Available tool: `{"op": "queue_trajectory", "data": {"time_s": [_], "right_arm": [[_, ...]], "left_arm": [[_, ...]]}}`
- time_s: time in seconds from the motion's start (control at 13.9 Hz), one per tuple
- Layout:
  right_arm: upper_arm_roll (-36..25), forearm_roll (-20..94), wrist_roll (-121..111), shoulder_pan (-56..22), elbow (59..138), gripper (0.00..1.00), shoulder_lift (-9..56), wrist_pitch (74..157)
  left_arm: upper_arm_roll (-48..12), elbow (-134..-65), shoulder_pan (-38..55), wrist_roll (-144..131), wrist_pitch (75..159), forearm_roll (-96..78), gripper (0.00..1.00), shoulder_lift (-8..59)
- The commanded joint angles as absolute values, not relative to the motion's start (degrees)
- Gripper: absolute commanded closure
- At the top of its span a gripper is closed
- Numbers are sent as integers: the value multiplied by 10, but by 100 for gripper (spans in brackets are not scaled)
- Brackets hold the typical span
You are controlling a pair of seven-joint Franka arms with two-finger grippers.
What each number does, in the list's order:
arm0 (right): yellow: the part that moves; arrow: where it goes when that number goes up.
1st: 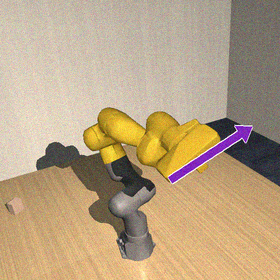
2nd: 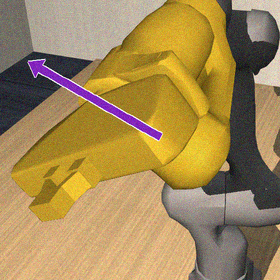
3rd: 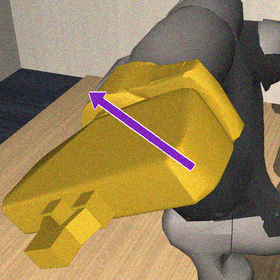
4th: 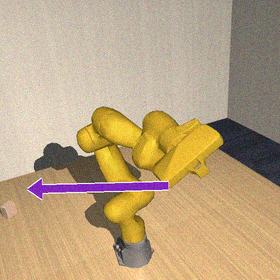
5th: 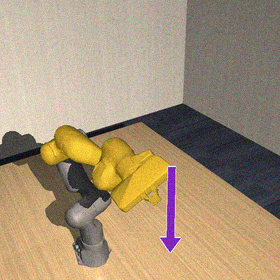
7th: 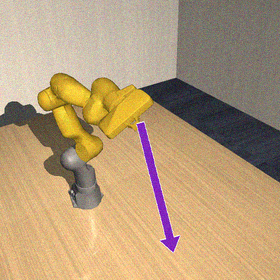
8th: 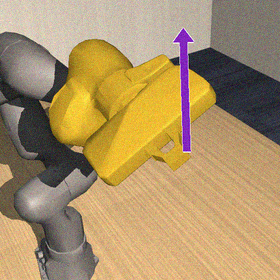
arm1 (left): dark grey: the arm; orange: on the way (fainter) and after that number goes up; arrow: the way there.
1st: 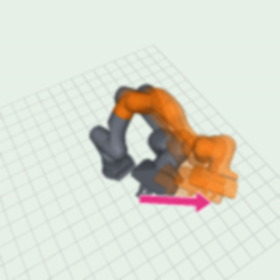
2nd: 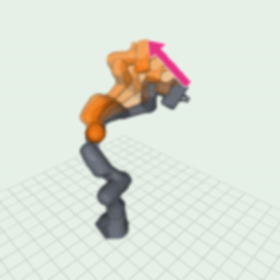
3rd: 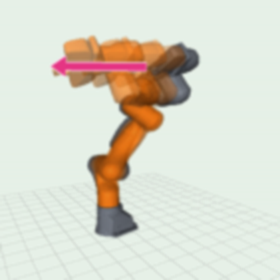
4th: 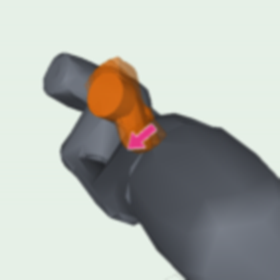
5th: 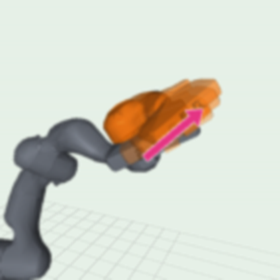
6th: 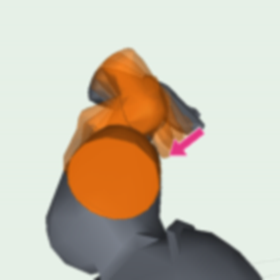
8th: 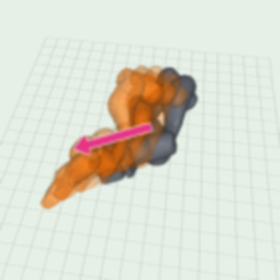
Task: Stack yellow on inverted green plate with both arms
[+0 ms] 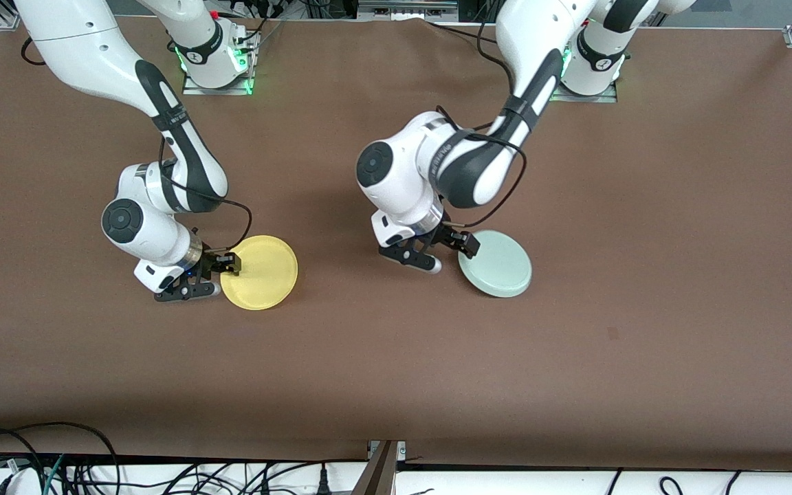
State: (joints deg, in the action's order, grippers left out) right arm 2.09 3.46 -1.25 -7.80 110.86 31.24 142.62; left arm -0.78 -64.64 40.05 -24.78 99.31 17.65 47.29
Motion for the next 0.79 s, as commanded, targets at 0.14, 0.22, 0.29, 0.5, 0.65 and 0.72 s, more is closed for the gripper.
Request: {"op": "queue_trajectory", "data": {"time_s": [0.14, 0.22, 0.29, 0.5, 0.65, 0.72], "right_arm": [[21, 36, -25, -76, 1100, 62, 323, 1433], [21, 36, -25, -75, 1100, 69, 327, 1433], [21, 36, -25, -75, 1100, 73, 330, 1439], [21, 36, -25, -75, 1101, 79, 335, 1444], [21, 36, -18, -76, 1100, 99, 332, 1441], [21, 38, -18, -78, 1098, 100, 330, 1439]], "left_arm": [[-17, -629, 293, -237, 995, 121, 0, 429], [-17, -635, 267, -220, 993, 113, 0, 408], [-16, -642, 245, -204, 982, 112, 0, 388], [-17, -642, 176, -192, 926, 110, 0, 341], [-18, -642, 136, -174, 898, 109, 0, 312], [-18, -642, 120, -150, 885, 97, 0, 296]]}}
